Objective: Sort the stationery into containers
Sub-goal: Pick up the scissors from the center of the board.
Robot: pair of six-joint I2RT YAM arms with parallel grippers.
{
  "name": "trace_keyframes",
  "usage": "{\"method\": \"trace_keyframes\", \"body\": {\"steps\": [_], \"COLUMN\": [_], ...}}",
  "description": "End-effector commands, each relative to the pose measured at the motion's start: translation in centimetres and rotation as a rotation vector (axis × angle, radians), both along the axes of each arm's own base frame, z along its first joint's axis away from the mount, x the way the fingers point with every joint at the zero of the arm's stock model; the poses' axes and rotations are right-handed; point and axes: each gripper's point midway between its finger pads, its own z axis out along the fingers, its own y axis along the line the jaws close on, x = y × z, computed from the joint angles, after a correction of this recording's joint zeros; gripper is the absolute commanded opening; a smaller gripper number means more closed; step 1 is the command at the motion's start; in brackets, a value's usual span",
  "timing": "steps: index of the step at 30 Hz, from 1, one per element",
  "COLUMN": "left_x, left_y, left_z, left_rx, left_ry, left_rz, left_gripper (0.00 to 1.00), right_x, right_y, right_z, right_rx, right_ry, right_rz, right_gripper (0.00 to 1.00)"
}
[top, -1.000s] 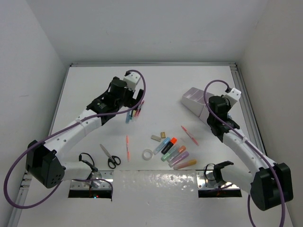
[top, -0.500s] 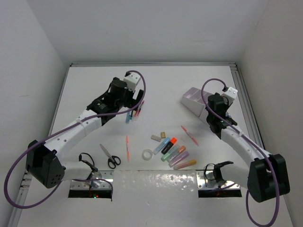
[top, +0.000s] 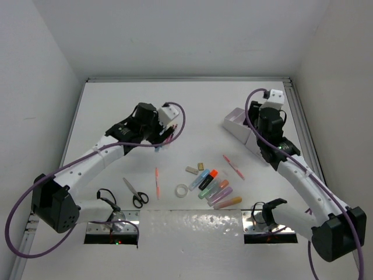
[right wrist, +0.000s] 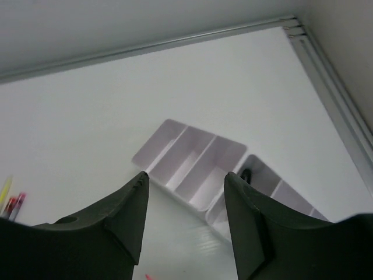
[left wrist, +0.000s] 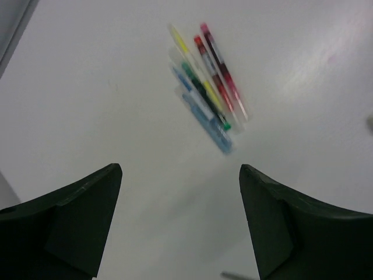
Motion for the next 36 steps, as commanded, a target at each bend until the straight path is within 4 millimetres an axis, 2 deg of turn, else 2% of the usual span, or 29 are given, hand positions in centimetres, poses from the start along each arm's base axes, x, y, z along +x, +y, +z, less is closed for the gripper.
{"method": "trace_keyframes", "body": {"steps": [1, 3, 4, 5, 6, 7, 9, 11, 13, 17, 22, 24, 28, 31, 36], "left_x": [-4.6, -8.7, -9.7, -12.5, -13.7, -14.6, -16.4, -17.1, -18.4, -20.7, -22.3, -22.4, -21.0, -21.3, -21.8], "left_y": [3.1, 5.7, 6.6, 6.9, 7.1, 7.0, 6.4, 5.9, 5.5, 4.3, 4.4, 4.5, 2.8, 2.4, 2.5], "left_z": [-2.5, -4.9, -5.5, -6.8, -7.2, -7.3, -8.6, -9.3, -10.1, -11.9, -14.1, -15.0, -16.2, -16.8, -18.1], "left_rx": [0.348, 0.479, 0.572, 0.576, 0.599, 0.655, 0.658, 0.672, 0.659, 0.610, 0.611, 0.606, 0.571, 0.560, 0.563], "left_ry": [0.106, 0.203, 0.201, 0.243, 0.246, 0.205, 0.211, 0.204, 0.240, 0.343, 0.415, 0.444, 0.410, 0.431, 0.468], "left_rz": [-0.385, -0.549, -0.673, -0.796, -0.881, -1.026, -1.146, -1.244, -1.347, -1.542, -1.708, -1.689, -1.590, -1.587, -1.570], "left_gripper": [0.79, 0.75, 0.75, 0.71, 0.69, 0.66, 0.58, 0.55, 0.46, 0.44, 0.41, 0.39, 0.31, 0.25, 0.23], "right_x": [-0.7, -0.9, -1.2, -1.4, -1.5, -1.5, -1.9, -2.2, -2.8, -3.8, -5.5, -6.1, -7.1, -7.6, -8.0], "right_y": [3.6, 5.2, 6.0, 6.8, 7.3, 7.9, 8.8, 9.1, 9.5, 9.4, 8.1, 7.4, 6.4, 5.7, 4.6], "right_z": [-0.4, -0.7, -1.6, -2.0, -2.3, -2.7, -3.1, -3.6, -4.3, -4.6, -6.1, -6.6, -7.4, -7.9, -8.3], "right_rx": [-0.075, -0.065, -0.058, -0.052, -0.045, -0.037, -0.029, -0.023, -0.018, -0.009, -0.017, -0.025, -0.035, -0.049, -0.084], "right_ry": [0.054, 0.048, 0.062, 0.064, 0.061, 0.056, 0.067, 0.083, 0.095, 0.089, 0.120, 0.129, 0.147, 0.156, 0.162], "right_rz": [0.208, 0.270, 0.306, 0.334, 0.354, 0.377, 0.405, 0.413, 0.424, 0.408, 0.355, 0.331, 0.301, 0.283, 0.248], "right_gripper": [0.54, 0.55, 0.55, 0.54, 0.55, 0.55, 0.55, 0.55, 0.55, 0.54, 0.55, 0.55, 0.55, 0.55, 0.55]}}
